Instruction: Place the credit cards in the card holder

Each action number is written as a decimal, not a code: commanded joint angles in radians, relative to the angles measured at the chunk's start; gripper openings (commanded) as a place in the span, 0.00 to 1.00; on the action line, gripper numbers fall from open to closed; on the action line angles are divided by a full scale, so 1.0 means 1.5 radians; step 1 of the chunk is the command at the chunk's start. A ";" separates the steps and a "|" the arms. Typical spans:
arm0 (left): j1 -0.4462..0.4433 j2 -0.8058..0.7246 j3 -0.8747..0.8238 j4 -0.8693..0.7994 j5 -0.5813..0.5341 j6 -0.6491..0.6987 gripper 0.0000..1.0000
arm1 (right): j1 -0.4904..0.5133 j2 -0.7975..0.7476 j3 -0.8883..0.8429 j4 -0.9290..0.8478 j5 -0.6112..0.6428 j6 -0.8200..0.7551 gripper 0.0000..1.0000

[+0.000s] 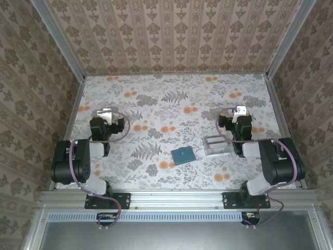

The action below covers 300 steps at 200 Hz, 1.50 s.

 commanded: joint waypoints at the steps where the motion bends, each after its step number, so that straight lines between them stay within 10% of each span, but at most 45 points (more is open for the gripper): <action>1: -0.004 -0.006 0.005 -0.004 -0.006 -0.010 1.00 | -0.002 -0.001 0.006 -0.005 -0.013 0.002 1.00; 142: -0.014 -0.031 0.001 -0.014 -0.013 0.003 1.00 | -0.005 -0.059 0.002 -0.044 -0.006 0.009 1.00; 185: -0.099 -0.241 0.056 -0.250 -0.083 -0.024 1.00 | -0.007 -0.194 0.183 -0.519 0.140 0.261 1.00; 240: -0.089 -0.392 0.199 -0.722 -0.224 -0.557 1.00 | -0.022 -0.220 0.283 -1.026 0.033 0.708 0.95; 266: -0.093 -0.501 0.104 -0.572 -0.086 -0.536 1.00 | -0.015 -0.314 0.253 -1.110 -0.017 0.810 1.00; 300: -0.166 -0.433 0.222 -0.722 -0.012 -0.437 1.00 | -0.011 -0.413 0.206 -1.212 -0.089 0.891 0.94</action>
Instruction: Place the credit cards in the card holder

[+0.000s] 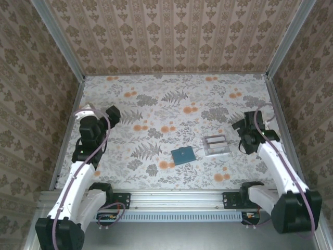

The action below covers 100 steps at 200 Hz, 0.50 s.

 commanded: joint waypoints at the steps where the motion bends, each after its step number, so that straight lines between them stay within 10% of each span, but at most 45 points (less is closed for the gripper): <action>1: -0.047 0.061 0.087 -0.119 0.084 0.035 1.00 | 0.005 -0.057 -0.029 -0.147 -0.077 0.121 0.94; 55: -0.123 0.279 0.253 -0.259 0.205 0.132 1.00 | 0.082 -0.111 -0.118 -0.086 -0.198 0.189 0.67; 100: -0.124 0.286 0.222 -0.227 0.184 0.094 1.00 | 0.152 -0.063 -0.148 0.011 -0.203 0.248 0.64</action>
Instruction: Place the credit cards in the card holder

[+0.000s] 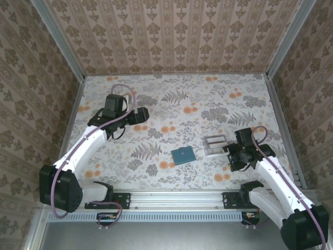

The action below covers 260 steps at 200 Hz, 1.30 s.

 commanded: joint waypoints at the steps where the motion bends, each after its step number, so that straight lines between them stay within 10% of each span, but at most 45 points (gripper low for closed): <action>1: -0.004 -0.015 -0.012 -0.007 0.004 -0.002 1.00 | 0.024 0.024 -0.023 0.057 -0.026 0.054 0.64; 75: -0.008 0.001 -0.023 0.010 -0.014 -0.039 1.00 | 0.059 0.150 0.000 0.140 -0.049 0.027 0.48; 147: -0.010 -0.001 -0.026 0.001 -0.048 -0.020 1.00 | 0.075 0.247 0.105 0.190 0.029 -0.249 0.01; 260: -0.009 -0.029 -0.046 -0.030 -0.067 -0.031 1.00 | 0.067 0.621 0.526 0.109 -0.061 -0.605 0.00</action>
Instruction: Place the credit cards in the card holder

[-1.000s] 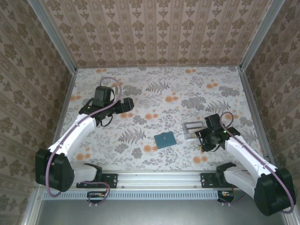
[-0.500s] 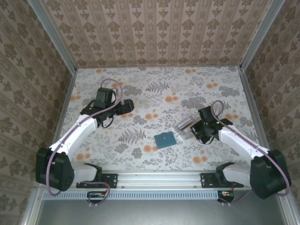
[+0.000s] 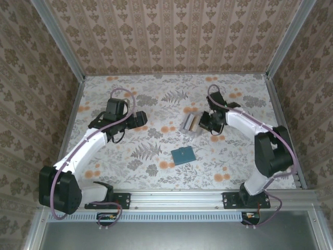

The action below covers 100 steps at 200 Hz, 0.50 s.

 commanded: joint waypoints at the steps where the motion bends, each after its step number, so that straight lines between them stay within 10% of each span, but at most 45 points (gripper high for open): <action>1: -0.001 -0.016 -0.017 -0.014 -0.010 -0.006 1.00 | -0.003 0.068 0.103 -0.030 -0.027 -0.105 0.00; 57: -0.003 -0.031 -0.074 0.014 0.031 -0.021 1.00 | -0.003 0.257 0.289 -0.118 -0.138 -0.182 0.02; 100: -0.019 -0.048 -0.113 0.059 0.117 -0.011 1.00 | -0.008 0.201 0.268 -0.098 -0.113 -0.192 0.48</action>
